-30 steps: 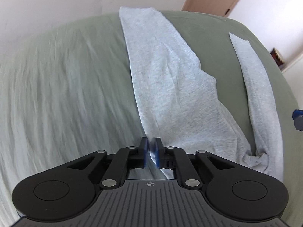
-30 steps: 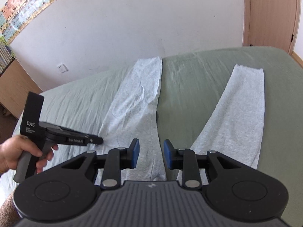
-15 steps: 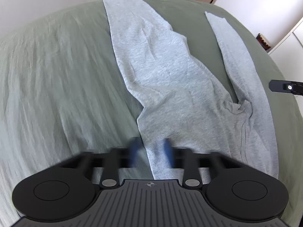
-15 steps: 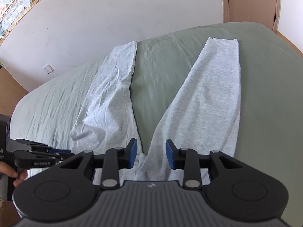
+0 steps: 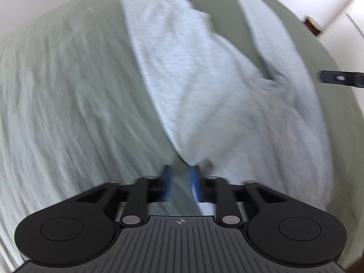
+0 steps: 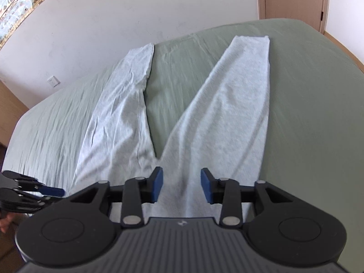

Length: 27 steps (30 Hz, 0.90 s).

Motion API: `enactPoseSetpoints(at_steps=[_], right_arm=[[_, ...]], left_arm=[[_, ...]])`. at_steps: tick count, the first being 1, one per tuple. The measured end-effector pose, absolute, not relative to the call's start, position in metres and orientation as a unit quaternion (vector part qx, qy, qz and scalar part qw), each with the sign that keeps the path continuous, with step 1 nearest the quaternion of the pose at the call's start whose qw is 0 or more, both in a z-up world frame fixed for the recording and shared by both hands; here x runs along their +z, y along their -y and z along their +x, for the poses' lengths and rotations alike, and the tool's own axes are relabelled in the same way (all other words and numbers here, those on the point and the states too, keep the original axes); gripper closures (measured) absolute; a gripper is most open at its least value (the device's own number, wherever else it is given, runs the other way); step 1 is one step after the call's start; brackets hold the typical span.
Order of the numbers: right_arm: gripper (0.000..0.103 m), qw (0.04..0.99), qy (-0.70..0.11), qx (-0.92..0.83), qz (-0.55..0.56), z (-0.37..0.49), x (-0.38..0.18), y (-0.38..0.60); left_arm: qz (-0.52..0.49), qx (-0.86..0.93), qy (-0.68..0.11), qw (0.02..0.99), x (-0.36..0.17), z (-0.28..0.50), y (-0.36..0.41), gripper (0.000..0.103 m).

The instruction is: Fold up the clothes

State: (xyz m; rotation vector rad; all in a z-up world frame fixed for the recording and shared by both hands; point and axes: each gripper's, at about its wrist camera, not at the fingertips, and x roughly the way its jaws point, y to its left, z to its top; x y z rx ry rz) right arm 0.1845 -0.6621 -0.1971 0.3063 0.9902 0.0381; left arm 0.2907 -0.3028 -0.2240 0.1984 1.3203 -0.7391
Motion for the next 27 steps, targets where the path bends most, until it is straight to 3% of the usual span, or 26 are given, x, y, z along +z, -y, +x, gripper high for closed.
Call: enactPoseSetpoints(at_steps=[14, 16, 17, 18, 19, 20, 21, 27], right_arm=[[0.056, 0.808, -0.527, -0.025, 0.261, 0.091, -0.263, 0.695], [0.056, 0.802, -0.522, -0.017, 0.289, 0.084, -0.269, 0.695], [0.056, 0.802, -0.520, -0.017, 0.294, 0.084, -0.270, 0.694], [0.063, 0.800, -0.518, -0.015, 0.302, 0.084, -0.271, 0.694], [0.085, 0.799, -0.519, -0.014, 0.304, 0.085, -0.271, 0.693], [0.095, 0.796, -0.522, -0.012, 0.306, 0.086, -0.272, 0.693], [0.100, 0.792, -0.527, -0.013, 0.308, 0.087, -0.273, 0.693], [0.103, 0.788, -0.548, -0.055, 0.278, 0.076, -0.266, 0.698]], left_arm=[[0.093, -0.355, -0.630, 0.684, -0.253, 0.243, 0.310, 0.049], [0.095, -0.357, -0.629, 0.684, -0.256, 0.241, 0.315, 0.050], [0.097, -0.360, -0.629, 0.683, -0.256, 0.240, 0.318, 0.063], [0.099, -0.365, -0.629, 0.679, -0.256, 0.239, 0.320, 0.077], [0.098, -0.372, -0.632, 0.673, -0.257, 0.238, 0.321, 0.087], [0.094, -0.373, -0.639, 0.666, -0.259, 0.237, 0.322, 0.090], [0.096, -0.372, -0.639, 0.667, -0.259, 0.236, 0.323, 0.092], [0.126, -0.372, -0.639, 0.661, -0.252, 0.220, 0.319, 0.096]])
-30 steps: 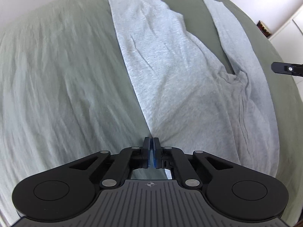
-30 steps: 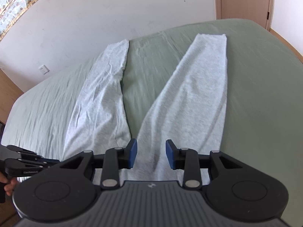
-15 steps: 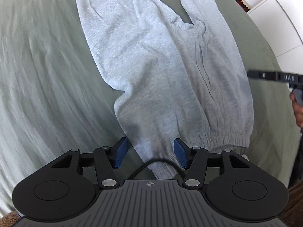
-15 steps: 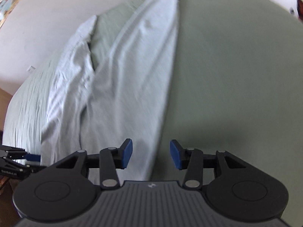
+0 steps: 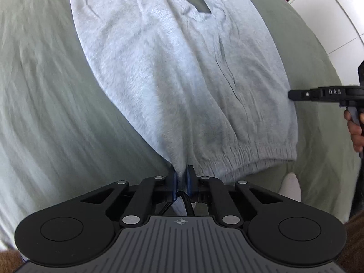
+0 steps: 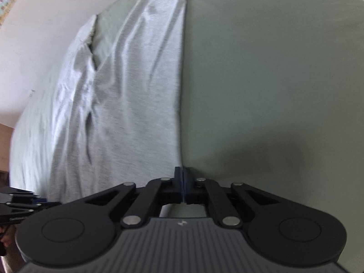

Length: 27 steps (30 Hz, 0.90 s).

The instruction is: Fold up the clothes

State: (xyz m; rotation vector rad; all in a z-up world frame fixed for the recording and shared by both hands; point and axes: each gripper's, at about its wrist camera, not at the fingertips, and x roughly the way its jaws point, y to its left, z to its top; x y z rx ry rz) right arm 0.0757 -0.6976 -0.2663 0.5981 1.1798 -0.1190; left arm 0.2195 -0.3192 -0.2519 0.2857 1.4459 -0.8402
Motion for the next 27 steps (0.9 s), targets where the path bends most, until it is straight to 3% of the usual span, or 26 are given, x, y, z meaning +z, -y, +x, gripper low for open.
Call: enactPoseSetpoints(at_steps=[5, 6, 7, 8, 9, 11, 15, 17, 18, 19, 22, 27], right_arm=[[0.101, 0.788, -0.536, -0.057, 0.297, 0.067, -0.270, 0.701], [0.094, 0.787, -0.534, -0.050, 0.304, 0.067, -0.269, 0.700], [0.070, 0.786, -0.532, -0.044, 0.311, 0.066, -0.268, 0.699], [0.059, 0.786, -0.530, -0.037, 0.317, 0.065, -0.267, 0.698], [0.051, 0.787, -0.527, -0.028, 0.319, 0.063, -0.266, 0.694], [0.051, 0.785, -0.529, -0.015, 0.322, 0.062, -0.267, 0.690], [0.051, 0.781, -0.525, 0.004, 0.339, 0.059, -0.276, 0.677], [0.074, 0.773, -0.530, 0.016, 0.347, 0.058, -0.282, 0.671], [0.095, 0.768, -0.535, 0.022, 0.351, 0.058, -0.285, 0.668], [0.100, 0.764, -0.539, 0.026, 0.353, 0.057, -0.288, 0.665], [0.102, 0.766, -0.538, 0.016, 0.350, 0.051, -0.289, 0.664], [0.103, 0.769, -0.549, -0.008, 0.327, 0.041, -0.281, 0.671]], left_arm=[[0.135, -0.368, -0.642, 0.659, -0.257, 0.217, 0.325, 0.095], [0.139, -0.370, -0.641, 0.658, -0.258, 0.217, 0.327, 0.095], [0.143, -0.371, -0.641, 0.656, -0.258, 0.217, 0.328, 0.092], [0.145, -0.372, -0.643, 0.654, -0.257, 0.219, 0.328, 0.089], [0.140, -0.371, -0.645, 0.653, -0.257, 0.221, 0.328, 0.086], [0.131, -0.370, -0.647, 0.654, -0.254, 0.224, 0.328, 0.074], [0.142, -0.377, -0.637, 0.657, -0.251, 0.223, 0.334, 0.072], [0.157, -0.380, -0.631, 0.658, -0.252, 0.219, 0.340, 0.072], [0.161, -0.382, -0.628, 0.658, -0.252, 0.218, 0.342, 0.072], [0.165, -0.384, -0.625, 0.659, -0.252, 0.217, 0.343, 0.073], [0.170, -0.386, -0.625, 0.657, -0.250, 0.215, 0.342, 0.084], [0.174, -0.384, -0.633, 0.649, -0.250, 0.212, 0.337, 0.088]])
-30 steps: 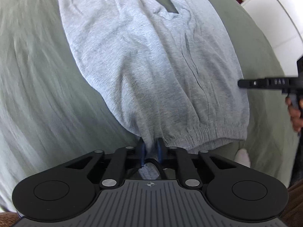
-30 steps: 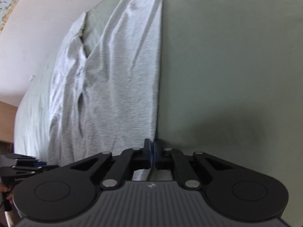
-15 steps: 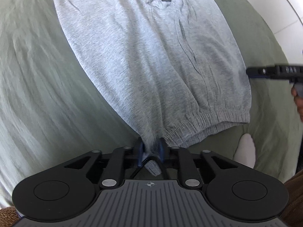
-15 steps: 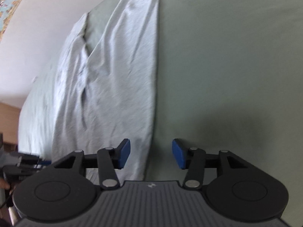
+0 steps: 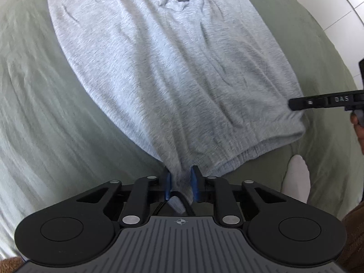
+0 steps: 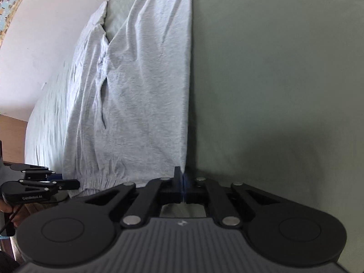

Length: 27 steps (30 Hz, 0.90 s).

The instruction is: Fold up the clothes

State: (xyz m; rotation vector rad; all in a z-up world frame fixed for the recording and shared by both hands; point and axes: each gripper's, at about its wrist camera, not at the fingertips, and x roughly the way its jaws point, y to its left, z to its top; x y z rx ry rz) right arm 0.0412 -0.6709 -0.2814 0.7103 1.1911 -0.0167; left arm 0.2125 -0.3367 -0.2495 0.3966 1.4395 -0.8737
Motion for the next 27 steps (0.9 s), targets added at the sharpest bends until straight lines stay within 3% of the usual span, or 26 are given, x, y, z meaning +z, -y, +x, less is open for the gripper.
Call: enactPoseSetpoints(at_steps=[6, 9, 10, 15, 17, 19, 22, 27], right_arm=[[0.099, 0.768, -0.553, 0.002, 0.322, 0.059, -0.284, 0.662], [0.065, 0.762, -0.543, 0.012, 0.353, 0.052, -0.279, 0.671], [0.063, 0.762, -0.540, 0.014, 0.356, 0.052, -0.279, 0.671], [0.063, 0.747, -0.553, 0.027, 0.369, 0.054, -0.292, 0.659], [0.063, 0.744, -0.550, 0.031, 0.379, 0.059, -0.299, 0.653], [0.082, 0.744, -0.549, 0.034, 0.379, 0.062, -0.299, 0.648], [0.097, 0.748, -0.557, 0.025, 0.360, 0.069, -0.298, 0.642], [0.100, 0.750, -0.570, 0.008, 0.334, 0.063, -0.292, 0.642]], left_arm=[[0.181, -0.388, -0.633, 0.645, -0.245, 0.217, 0.327, 0.082], [0.179, -0.381, -0.620, 0.662, -0.233, 0.226, 0.314, 0.074], [0.185, -0.378, -0.609, 0.673, -0.228, 0.230, 0.312, 0.070], [0.227, -0.374, -0.557, 0.706, -0.205, 0.259, 0.325, 0.069], [0.264, -0.372, -0.518, 0.724, -0.195, 0.271, 0.346, 0.061], [0.286, -0.369, -0.490, 0.736, -0.189, 0.284, 0.368, 0.060], [0.286, -0.372, -0.485, 0.738, -0.186, 0.296, 0.387, 0.060], [0.283, -0.391, -0.478, 0.734, -0.189, 0.293, 0.413, 0.060]])
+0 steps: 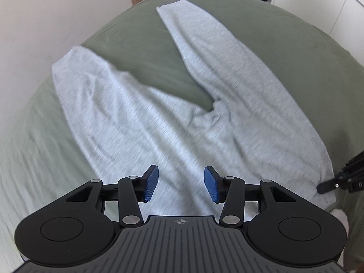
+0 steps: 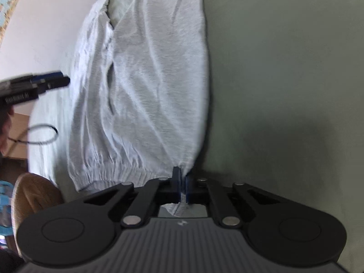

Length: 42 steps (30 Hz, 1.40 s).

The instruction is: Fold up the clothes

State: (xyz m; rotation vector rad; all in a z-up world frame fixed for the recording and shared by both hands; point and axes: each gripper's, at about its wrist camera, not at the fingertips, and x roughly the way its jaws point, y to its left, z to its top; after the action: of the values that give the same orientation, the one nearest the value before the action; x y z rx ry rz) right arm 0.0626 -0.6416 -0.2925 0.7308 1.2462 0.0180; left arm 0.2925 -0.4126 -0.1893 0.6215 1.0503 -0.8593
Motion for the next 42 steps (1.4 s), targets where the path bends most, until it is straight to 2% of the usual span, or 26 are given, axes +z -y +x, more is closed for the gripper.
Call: enactPoseSetpoints(at_steps=[4, 5, 7, 9, 15, 19, 28, 36, 39, 41, 42], right_arm=[[0.098, 0.748, -0.574, 0.010, 0.332, 0.060, -0.292, 0.650], [0.094, 0.749, -0.574, 0.010, 0.330, 0.059, -0.291, 0.653], [0.078, 0.761, -0.566, 0.005, 0.318, 0.058, -0.279, 0.664], [0.070, 0.780, -0.541, -0.009, 0.314, 0.062, -0.260, 0.683], [0.068, 0.825, -0.480, -0.046, 0.295, 0.118, -0.230, 0.729], [0.063, 0.838, -0.454, -0.070, 0.295, 0.175, -0.230, 0.760], [0.062, 0.843, -0.442, -0.103, 0.289, 0.273, -0.241, 0.805], [0.062, 0.820, -0.431, -0.062, 0.371, 0.303, -0.271, 0.817], [0.062, 0.824, -0.430, -0.046, 0.367, 0.309, -0.279, 0.814], [0.066, 0.829, -0.433, -0.043, 0.350, 0.314, -0.279, 0.811], [0.081, 0.831, -0.435, -0.044, 0.343, 0.315, -0.279, 0.810]], left_arm=[[0.281, -0.396, -0.485, 0.727, -0.194, 0.290, 0.416, 0.060], [0.281, -0.397, -0.487, 0.725, -0.195, 0.290, 0.415, 0.060], [0.282, -0.398, -0.486, 0.725, -0.194, 0.291, 0.415, 0.060], [0.279, -0.398, -0.485, 0.727, -0.193, 0.294, 0.415, 0.060], [0.260, -0.397, -0.487, 0.733, -0.187, 0.309, 0.430, 0.060], [0.258, -0.398, -0.486, 0.734, -0.187, 0.315, 0.448, 0.060], [0.241, -0.409, -0.487, 0.733, -0.188, 0.321, 0.476, 0.060], [0.206, -0.386, -0.505, 0.744, -0.187, 0.346, 0.461, 0.060], [0.202, -0.371, -0.507, 0.751, -0.188, 0.357, 0.456, 0.059], [0.195, -0.365, -0.508, 0.755, -0.189, 0.364, 0.455, 0.059], [0.189, -0.361, -0.510, 0.757, -0.190, 0.368, 0.455, 0.059]])
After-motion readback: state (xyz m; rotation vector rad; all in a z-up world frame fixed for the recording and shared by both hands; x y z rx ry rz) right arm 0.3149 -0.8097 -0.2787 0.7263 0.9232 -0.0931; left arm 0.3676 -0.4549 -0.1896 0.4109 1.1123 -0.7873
